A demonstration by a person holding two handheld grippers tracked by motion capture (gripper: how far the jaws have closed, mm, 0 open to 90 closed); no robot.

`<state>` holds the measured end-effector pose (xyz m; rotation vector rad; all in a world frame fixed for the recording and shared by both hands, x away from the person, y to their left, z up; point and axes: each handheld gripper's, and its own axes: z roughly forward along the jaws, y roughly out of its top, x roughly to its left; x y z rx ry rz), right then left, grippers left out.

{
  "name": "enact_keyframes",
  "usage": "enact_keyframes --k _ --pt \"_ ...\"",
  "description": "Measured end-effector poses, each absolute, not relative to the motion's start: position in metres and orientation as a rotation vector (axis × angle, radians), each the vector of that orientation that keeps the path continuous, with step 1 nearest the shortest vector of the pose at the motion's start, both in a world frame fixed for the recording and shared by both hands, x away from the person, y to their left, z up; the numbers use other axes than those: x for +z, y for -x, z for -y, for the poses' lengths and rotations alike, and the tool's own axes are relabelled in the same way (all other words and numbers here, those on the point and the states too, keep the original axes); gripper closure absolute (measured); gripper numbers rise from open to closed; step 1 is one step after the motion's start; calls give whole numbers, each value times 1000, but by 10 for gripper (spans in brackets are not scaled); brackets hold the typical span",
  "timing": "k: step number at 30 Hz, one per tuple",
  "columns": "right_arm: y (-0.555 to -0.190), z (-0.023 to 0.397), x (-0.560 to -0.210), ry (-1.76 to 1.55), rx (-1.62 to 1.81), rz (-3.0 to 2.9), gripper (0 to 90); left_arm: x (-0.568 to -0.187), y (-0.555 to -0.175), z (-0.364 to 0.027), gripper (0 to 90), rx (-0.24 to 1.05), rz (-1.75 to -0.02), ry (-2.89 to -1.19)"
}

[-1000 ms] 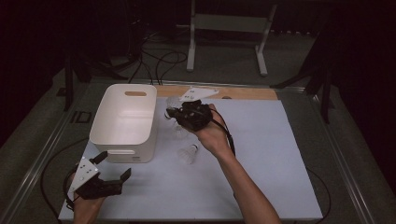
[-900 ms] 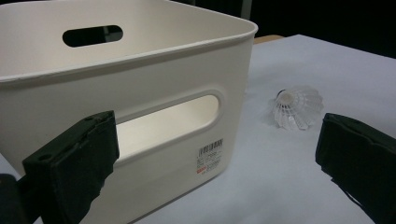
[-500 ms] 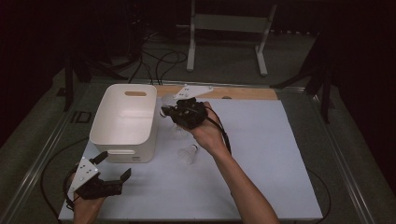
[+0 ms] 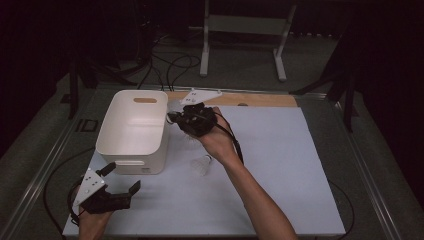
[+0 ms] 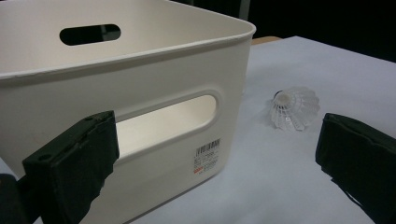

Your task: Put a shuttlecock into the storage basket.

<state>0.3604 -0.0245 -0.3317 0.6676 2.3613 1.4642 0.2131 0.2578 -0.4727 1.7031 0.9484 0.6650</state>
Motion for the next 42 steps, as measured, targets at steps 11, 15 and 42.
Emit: enact_keyframes --k 11,15,42 --pt "-361 13 -331 -639 1456 -2365 892 -473 -213 -258 0 667 -950 -1702" --pt "-361 8 -327 -620 1454 -2365 892 -473 -213 -258 0 665 -951 -1701" --pt "-361 -24 -326 -555 1461 -2403 892 -474 -214 -259 0 662 -960 -1698"
